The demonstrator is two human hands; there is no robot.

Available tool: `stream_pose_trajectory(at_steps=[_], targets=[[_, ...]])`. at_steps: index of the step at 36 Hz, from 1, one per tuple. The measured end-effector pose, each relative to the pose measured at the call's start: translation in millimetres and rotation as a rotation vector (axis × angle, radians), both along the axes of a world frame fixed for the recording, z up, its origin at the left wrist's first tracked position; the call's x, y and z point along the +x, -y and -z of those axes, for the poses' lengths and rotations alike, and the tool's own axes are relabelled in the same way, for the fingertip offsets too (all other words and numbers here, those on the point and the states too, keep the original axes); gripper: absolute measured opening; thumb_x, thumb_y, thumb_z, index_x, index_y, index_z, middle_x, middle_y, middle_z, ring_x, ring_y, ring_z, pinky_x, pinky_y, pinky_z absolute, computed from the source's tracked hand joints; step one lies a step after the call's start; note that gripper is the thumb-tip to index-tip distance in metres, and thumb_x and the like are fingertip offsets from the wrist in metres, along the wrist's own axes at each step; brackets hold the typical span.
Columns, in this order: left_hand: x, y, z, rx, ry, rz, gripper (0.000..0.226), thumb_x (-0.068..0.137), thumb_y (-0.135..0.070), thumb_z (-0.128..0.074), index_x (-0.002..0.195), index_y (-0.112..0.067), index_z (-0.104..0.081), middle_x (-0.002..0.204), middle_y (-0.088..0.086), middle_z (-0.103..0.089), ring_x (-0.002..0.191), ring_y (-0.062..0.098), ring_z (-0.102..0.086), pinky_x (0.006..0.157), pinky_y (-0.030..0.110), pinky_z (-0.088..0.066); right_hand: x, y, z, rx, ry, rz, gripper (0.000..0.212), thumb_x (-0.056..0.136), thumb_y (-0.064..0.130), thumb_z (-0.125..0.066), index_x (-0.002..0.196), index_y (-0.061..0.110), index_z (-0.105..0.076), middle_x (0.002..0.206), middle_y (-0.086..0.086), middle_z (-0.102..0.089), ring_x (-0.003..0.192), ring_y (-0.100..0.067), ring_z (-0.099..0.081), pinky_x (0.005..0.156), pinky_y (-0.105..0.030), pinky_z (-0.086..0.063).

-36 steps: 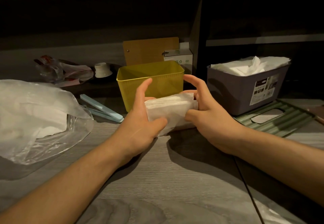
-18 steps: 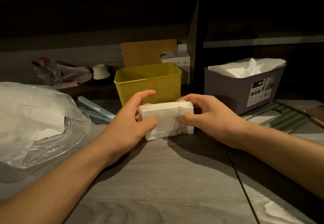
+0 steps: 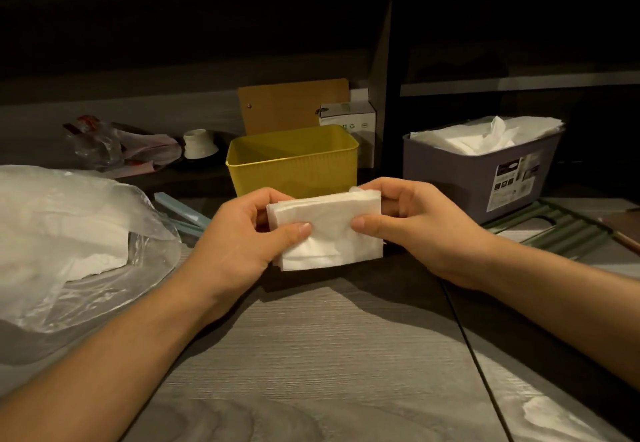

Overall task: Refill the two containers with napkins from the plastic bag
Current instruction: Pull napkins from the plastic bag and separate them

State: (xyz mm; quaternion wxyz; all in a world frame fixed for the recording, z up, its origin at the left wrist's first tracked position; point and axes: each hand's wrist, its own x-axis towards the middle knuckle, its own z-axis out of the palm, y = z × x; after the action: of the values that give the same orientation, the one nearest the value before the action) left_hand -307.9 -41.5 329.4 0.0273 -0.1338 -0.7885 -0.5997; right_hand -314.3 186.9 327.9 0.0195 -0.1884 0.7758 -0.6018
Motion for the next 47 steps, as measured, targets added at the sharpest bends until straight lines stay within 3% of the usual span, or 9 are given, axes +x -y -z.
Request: stream_pose_trajectory(at_steps=[6, 11, 18, 24, 28, 31, 38, 44, 47], targets=[[1, 0, -6, 0.005, 0.116, 0.016, 0.021, 0.083, -0.007, -0.075, 0.102, -0.012, -0.069, 0.098, 0.009, -0.074, 0.093, 0.025, -0.072, 0.08, 0.038, -0.062, 0, 0, -2, -0.049, 0.078, 0.016, 0.024, 0.087, 0.006, -0.07, 0.111, 0.011, -0.071, 0.106, -0.001, -0.077, 0.1, -0.016, -0.073, 0.095, -0.039, -0.057], [6, -2, -7, -0.124, 0.141, 0.113, 0.032, 0.075, -0.036, -0.075, 0.102, -0.019, -0.075, 0.093, -0.001, -0.076, 0.086, 0.014, -0.073, 0.076, 0.031, -0.06, 5, 7, -5, -0.042, 0.082, -0.001, 0.019, 0.088, 0.007, -0.07, 0.107, 0.007, -0.071, 0.103, -0.006, -0.076, 0.098, -0.02, -0.073, 0.089, -0.036, -0.059], [8, -14, 0, 0.218, 0.26, 0.065, 0.044, 0.069, -0.029, -0.076, 0.11, -0.013, -0.072, 0.101, 0.007, -0.077, 0.094, 0.025, -0.075, 0.079, 0.039, -0.062, 11, 19, -9, -0.433, 0.463, -0.038, 0.039, 0.085, 0.013, -0.069, 0.122, 0.003, -0.063, 0.113, -0.015, -0.073, 0.106, -0.033, -0.071, 0.091, -0.043, -0.058], [10, -17, 0, 0.315, 0.324, 0.163, 0.049, 0.074, -0.025, -0.072, 0.121, -0.019, -0.064, 0.106, 0.003, -0.077, 0.097, 0.021, -0.075, 0.073, 0.033, -0.063, 16, 22, -21, -0.334, 0.31, 0.08, 0.022, 0.093, 0.016, -0.064, 0.114, 0.015, -0.067, 0.107, -0.004, -0.076, 0.097, -0.02, -0.075, 0.084, -0.04, -0.062], [10, -13, -2, 0.45, 0.342, 0.208, 0.051, 0.085, -0.051, -0.051, 0.127, -0.025, -0.061, 0.112, 0.009, -0.075, 0.103, 0.027, -0.073, 0.092, 0.045, -0.057, 11, 28, -55, -0.27, 0.205, 0.121, 0.02, 0.095, 0.018, -0.061, 0.114, 0.019, -0.065, 0.098, 0.0, -0.077, 0.09, -0.016, -0.075, 0.069, -0.032, -0.063], [7, -11, -2, 0.562, 0.377, 0.214, 0.068, 0.088, -0.063, -0.034, 0.128, -0.015, -0.061, 0.099, 0.02, -0.073, 0.098, 0.033, -0.072, 0.087, 0.046, -0.054, -17, 40, -90, -0.248, 0.147, 0.179, 0.014, 0.096, 0.014, -0.063, 0.11, 0.01, -0.066, 0.097, -0.007, -0.076, 0.087, -0.021, -0.076, 0.068, -0.032, -0.063], [4, -9, -3, 0.578, 0.401, 0.223, 0.066, 0.1, -0.061, -0.025, 0.128, -0.009, -0.055, 0.094, 0.02, -0.072, 0.095, 0.033, -0.073, 0.08, 0.04, -0.056, -88, 91, -124, -0.085, 0.22, 0.181, 0.072, 0.092, -0.005, -0.063, 0.153, 0.02, -0.033, 0.117, -0.015, -0.059, 0.096, -0.028, -0.067, 0.072, -0.038, -0.063], [5, -8, -3, 0.544, 0.394, 0.232, 0.061, 0.1, -0.057, -0.03, 0.124, -0.009, -0.057, 0.092, 0.019, -0.071, 0.087, 0.029, -0.071, 0.078, 0.037, -0.056, -112, 116, -110, 0.148, 0.351, 0.203, 0.022, 0.098, 0.0, -0.056, 0.12, 0.005, -0.056, 0.116, -0.014, -0.061, 0.104, -0.026, -0.066, 0.086, -0.036, -0.06], [5, -7, -3, 0.524, 0.386, 0.239, 0.061, 0.094, -0.057, -0.038, 0.127, -0.009, -0.056, 0.093, 0.018, -0.071, 0.084, 0.027, -0.071, 0.078, 0.036, -0.056, -122, 121, -99, 0.224, 0.379, 0.261, 0.014, 0.097, 0.002, -0.058, 0.111, 0.006, -0.059, 0.114, -0.012, -0.063, 0.096, -0.021, -0.065, 0.075, -0.028, -0.057]])
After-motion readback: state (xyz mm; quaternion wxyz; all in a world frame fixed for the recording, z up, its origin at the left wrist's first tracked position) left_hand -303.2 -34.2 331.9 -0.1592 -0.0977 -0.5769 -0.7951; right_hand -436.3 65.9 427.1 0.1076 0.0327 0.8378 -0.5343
